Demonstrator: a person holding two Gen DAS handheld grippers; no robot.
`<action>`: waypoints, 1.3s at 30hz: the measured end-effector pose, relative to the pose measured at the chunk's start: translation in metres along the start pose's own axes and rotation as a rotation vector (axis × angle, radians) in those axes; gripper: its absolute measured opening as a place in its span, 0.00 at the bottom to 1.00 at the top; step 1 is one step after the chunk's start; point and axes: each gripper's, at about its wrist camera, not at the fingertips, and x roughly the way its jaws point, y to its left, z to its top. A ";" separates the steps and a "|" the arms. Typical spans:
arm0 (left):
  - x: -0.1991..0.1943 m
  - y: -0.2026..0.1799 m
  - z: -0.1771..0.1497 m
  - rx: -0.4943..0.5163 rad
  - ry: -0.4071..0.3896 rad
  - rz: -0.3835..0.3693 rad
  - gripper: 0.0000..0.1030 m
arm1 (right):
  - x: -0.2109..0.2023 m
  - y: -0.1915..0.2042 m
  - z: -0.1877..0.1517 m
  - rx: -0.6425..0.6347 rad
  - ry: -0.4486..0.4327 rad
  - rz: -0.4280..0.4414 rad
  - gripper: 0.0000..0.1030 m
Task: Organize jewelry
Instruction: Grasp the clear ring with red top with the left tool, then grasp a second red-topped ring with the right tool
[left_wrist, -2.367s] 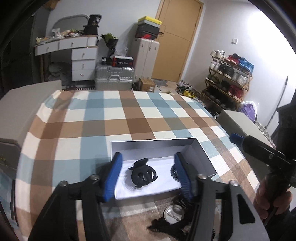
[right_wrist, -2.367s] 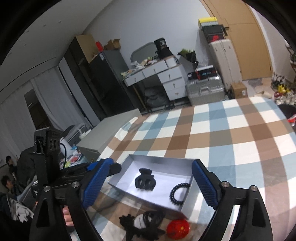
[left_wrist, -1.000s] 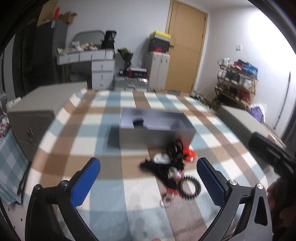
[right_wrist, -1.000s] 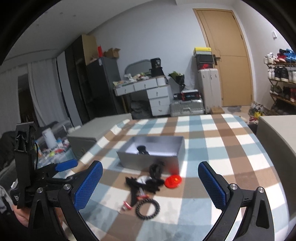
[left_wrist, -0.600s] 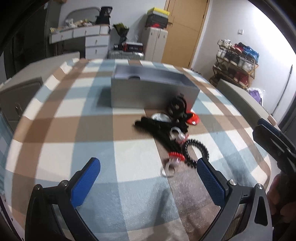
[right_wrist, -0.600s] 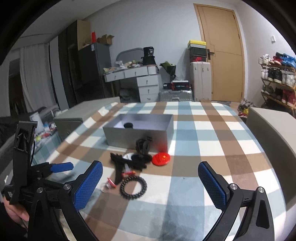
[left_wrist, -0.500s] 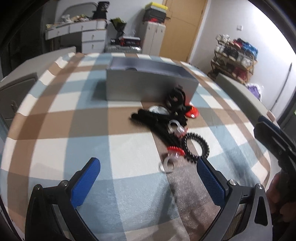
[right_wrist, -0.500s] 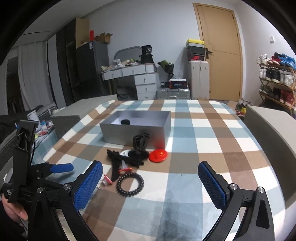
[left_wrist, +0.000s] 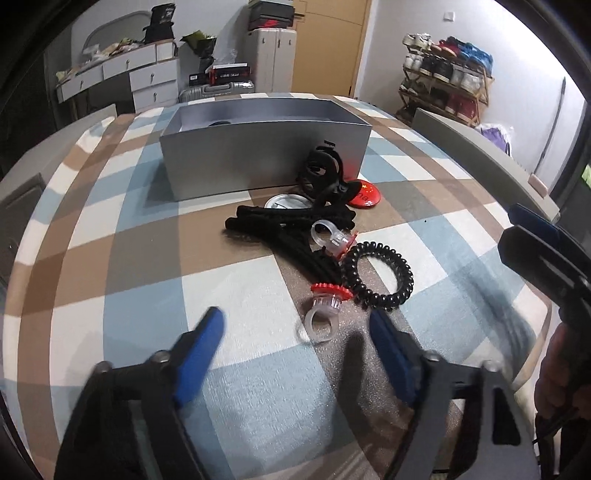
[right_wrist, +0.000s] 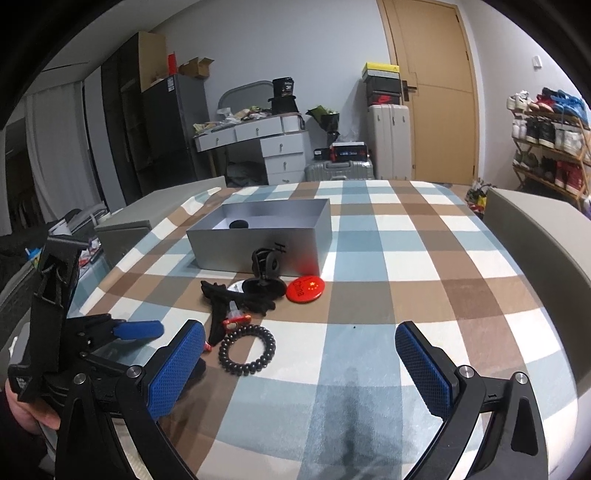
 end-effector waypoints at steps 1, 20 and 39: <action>0.001 0.001 0.001 0.000 0.000 -0.001 0.56 | -0.001 0.000 0.000 0.002 -0.001 0.003 1.00; -0.004 0.003 0.005 0.016 -0.027 -0.002 0.14 | 0.007 -0.014 0.002 0.097 0.053 0.101 1.00; -0.025 0.025 -0.001 -0.064 -0.075 0.024 0.14 | 0.087 0.018 0.016 0.119 0.273 0.316 0.67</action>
